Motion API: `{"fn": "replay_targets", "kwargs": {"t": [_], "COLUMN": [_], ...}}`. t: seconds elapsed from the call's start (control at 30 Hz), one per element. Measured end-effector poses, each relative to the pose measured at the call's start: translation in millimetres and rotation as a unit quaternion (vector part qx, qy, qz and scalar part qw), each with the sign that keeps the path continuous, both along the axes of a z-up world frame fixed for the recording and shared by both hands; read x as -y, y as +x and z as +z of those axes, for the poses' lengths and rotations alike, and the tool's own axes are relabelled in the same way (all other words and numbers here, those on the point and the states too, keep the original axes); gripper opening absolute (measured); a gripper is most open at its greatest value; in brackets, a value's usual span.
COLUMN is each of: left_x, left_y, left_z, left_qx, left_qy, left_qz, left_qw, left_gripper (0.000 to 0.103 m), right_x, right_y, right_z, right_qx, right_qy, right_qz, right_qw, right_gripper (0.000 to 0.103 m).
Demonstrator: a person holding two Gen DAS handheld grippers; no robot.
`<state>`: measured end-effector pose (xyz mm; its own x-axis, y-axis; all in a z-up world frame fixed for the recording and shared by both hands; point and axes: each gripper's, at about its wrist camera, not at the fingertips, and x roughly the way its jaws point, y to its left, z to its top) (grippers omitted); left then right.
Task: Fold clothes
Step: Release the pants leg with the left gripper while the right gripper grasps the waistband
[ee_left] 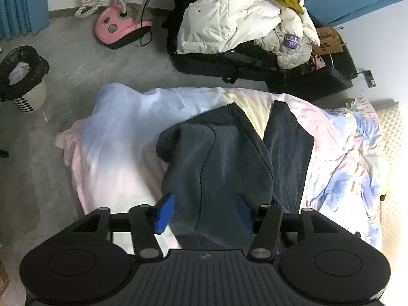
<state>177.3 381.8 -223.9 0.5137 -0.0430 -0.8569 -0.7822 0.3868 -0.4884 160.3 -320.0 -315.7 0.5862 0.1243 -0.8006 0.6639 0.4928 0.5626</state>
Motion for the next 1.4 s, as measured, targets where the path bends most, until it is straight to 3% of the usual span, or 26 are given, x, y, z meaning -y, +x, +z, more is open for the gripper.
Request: {"fn": "replay_targets", "kwargs": {"t": [0.07, 0.27, 0.4, 0.57, 0.77, 0.9, 0.97, 1.03, 1.07, 1.23, 1.4], "left_x": [13.0, 46.6, 63.2, 83.7, 106.0, 120.1, 127.4, 134.2, 137.4, 152.1, 157.2], "left_y": [-2.8, -11.6, -15.3, -22.4, -23.0, -10.2, -1.1, 7.5, 11.0, 22.1, 23.2], "left_z": [7.8, 30.8, 47.3, 68.4, 86.1, 90.5, 91.6, 91.4, 91.0, 89.3, 90.0], "left_qx": [-0.001, -0.003, -0.017, -0.037, -0.045, -0.048, -0.046, -0.043, -0.042, -0.032, -0.024], "left_qy": [0.004, 0.019, 0.041, 0.072, 0.095, 0.096, 0.096, 0.095, 0.093, 0.082, 0.08], "left_qz": [0.0, 0.013, 0.013, 0.008, 0.001, -0.014, -0.022, -0.027, -0.029, -0.04, -0.049], "left_qw": [1.0, 0.9997, 0.999, 0.9967, 0.9945, 0.9941, 0.9941, 0.9942, 0.9944, 0.9953, 0.9953], "left_gripper": [0.059, 0.059, 0.059, 0.059, 0.059, 0.059, 0.059, 0.059, 0.059, 0.059, 0.059], "right_x": [15.2, 52.6, 71.6, 93.1, 100.1, 96.0, 96.5, 95.9, 94.9, 97.5, 122.1], "right_y": [5.5, 24.0, 35.5, 51.1, 71.2, 84.3, 89.1, 92.1, 92.8, 86.6, 75.2], "right_z": [-13.6, -52.3, -70.9, -94.1, -127.9, -142.4, -141.4, -135.2, -127.3, -84.2, -53.1], "right_qx": [-0.005, -0.022, -0.022, -0.019, -0.012, 0.005, 0.002, -0.003, 0.001, 0.042, 0.083], "right_qy": [0.006, 0.022, 0.031, 0.04, 0.063, 0.082, 0.074, 0.056, 0.039, -0.011, -0.014], "right_qz": [-0.006, -0.009, -0.008, -0.008, 0.002, 0.0, 0.005, 0.018, 0.024, 0.023, -0.011], "right_qw": [1.0, 0.999, 0.999, 0.999, 0.998, 0.997, 0.997, 0.998, 0.999, 0.999, 0.996], "right_gripper": [0.039, 0.04, 0.051, 0.052, 0.053, 0.063, 0.052, 0.03, 0.026, 0.019, 0.018]}}
